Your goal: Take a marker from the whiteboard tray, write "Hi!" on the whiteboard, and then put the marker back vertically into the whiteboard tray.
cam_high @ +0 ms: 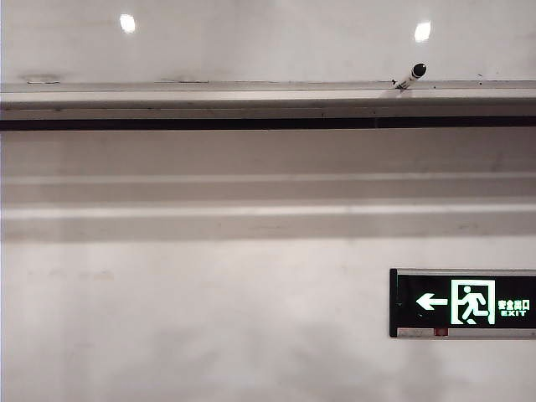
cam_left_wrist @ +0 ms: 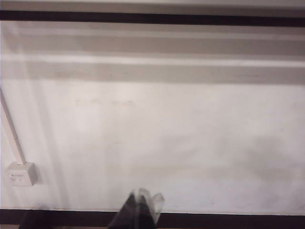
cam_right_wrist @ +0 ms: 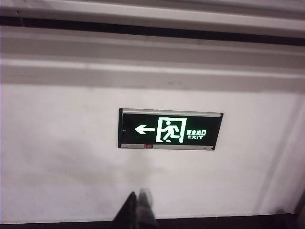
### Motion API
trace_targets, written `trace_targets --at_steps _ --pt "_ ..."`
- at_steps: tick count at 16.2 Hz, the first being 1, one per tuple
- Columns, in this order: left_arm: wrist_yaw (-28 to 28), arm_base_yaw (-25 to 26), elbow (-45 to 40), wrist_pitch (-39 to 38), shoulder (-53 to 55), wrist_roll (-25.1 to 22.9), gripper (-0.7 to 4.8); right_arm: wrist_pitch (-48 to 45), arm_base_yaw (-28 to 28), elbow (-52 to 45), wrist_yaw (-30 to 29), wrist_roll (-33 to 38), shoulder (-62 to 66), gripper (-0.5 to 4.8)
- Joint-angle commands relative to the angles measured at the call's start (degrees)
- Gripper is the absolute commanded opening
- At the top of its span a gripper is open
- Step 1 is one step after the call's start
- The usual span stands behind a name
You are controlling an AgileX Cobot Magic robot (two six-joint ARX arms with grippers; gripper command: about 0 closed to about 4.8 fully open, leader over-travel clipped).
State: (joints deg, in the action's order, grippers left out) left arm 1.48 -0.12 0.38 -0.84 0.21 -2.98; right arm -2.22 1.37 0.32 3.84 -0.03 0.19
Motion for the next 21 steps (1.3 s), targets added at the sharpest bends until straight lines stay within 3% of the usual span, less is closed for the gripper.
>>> trace_targets --at_steps 1,6,8,10,14,19,21 --pt "-0.37 -0.04 0.02 0.92 -0.04 0.04 -0.06 -1.05 -0.09 0.0 -0.15 0.11 -0.09 -0.05" --pt "-0.2 -0.04 0.39 1.55 -0.04 0.76 -0.06 -0.81 -0.11 1.14 -0.15 1.09 -0.09 -0.05" --pt "-0.17 -0.04 3.93 2.21 -0.04 5.35 -0.06 2.21 -0.11 6.29 -0.11 3.37 -0.02 -0.05" --pt "-0.2 -0.04 10.27 1.7 0.42 6.67 -0.06 7.43 -0.11 13.88 0.02 3.39 1.33 -0.05" --pt "-3.93 -0.04 31.45 -4.96 13.11 6.93 -0.06 13.92 -0.09 31.87 -0.15 3.39 13.84 -0.05" --pt "-7.5 -0.09 58.47 -12.85 36.5 6.88 -0.06 6.49 -0.33 44.44 -6.6 3.34 31.47 -0.05" --pt "-12.52 -0.15 69.64 -17.66 45.31 6.86 -0.06 5.86 -2.36 49.0 -6.84 3.34 38.66 -0.05"
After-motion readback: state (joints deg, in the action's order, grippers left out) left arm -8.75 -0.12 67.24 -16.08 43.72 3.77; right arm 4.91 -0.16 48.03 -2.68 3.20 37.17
